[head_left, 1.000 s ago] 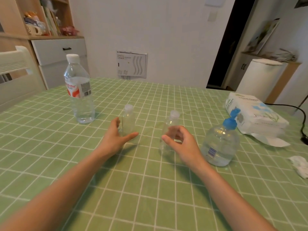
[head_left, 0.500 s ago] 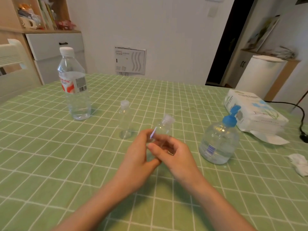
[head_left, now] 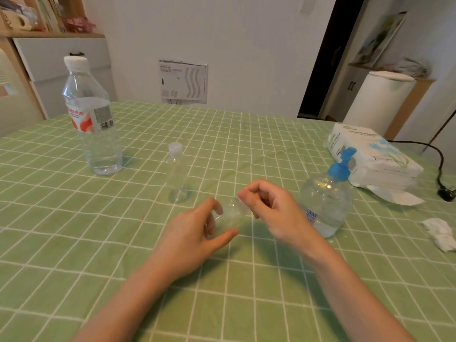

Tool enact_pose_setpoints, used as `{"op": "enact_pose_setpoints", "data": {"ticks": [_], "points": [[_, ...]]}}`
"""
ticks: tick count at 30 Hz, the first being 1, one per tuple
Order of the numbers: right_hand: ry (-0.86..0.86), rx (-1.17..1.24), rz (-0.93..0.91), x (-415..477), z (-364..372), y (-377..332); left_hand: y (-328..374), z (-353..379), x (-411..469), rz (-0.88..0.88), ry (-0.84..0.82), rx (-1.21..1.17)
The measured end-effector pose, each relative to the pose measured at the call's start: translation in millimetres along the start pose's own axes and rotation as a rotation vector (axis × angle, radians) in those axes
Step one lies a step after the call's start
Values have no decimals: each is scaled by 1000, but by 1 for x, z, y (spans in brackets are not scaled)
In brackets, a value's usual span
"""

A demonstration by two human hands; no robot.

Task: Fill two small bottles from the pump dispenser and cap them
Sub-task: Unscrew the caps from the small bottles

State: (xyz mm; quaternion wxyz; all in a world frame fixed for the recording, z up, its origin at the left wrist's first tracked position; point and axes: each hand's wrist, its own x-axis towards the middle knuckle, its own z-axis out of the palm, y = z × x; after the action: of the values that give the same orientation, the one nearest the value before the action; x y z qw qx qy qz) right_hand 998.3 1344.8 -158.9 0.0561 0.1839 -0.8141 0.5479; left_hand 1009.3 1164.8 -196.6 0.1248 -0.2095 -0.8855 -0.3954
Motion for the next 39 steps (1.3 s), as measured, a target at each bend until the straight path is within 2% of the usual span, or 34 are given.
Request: {"op": "enact_pose_setpoints", "data": {"ticks": [5, 9, 12, 16, 19, 26, 36, 39], "points": [[-87, 33, -59, -5, -6, -3, 2, -4, -2, 13, -82, -161], [-153, -35, -82, -9, -12, -6, 2, -5, -4, 55, -73, -71], [-184, -55, 24, -8, -11, -10, 0, -5, -5, 71, -60, 56], [-184, -148, 47, -8, -9, -10, -1, -5, -6, 78, -53, 129], [-181, -105, 10, -10, -13, -6, -3, -5, -6, 75, -44, 150], [-188, -145, 66, -11, -14, -9, -4, -5, -6, 73, -49, 164], [-197, -142, 38, -12, -17, -14, -6, -5, -5, 74, -39, 98], [-182, -232, 34, -12, -15, -17, -6, -4, -5, 77, -33, 62]]}}
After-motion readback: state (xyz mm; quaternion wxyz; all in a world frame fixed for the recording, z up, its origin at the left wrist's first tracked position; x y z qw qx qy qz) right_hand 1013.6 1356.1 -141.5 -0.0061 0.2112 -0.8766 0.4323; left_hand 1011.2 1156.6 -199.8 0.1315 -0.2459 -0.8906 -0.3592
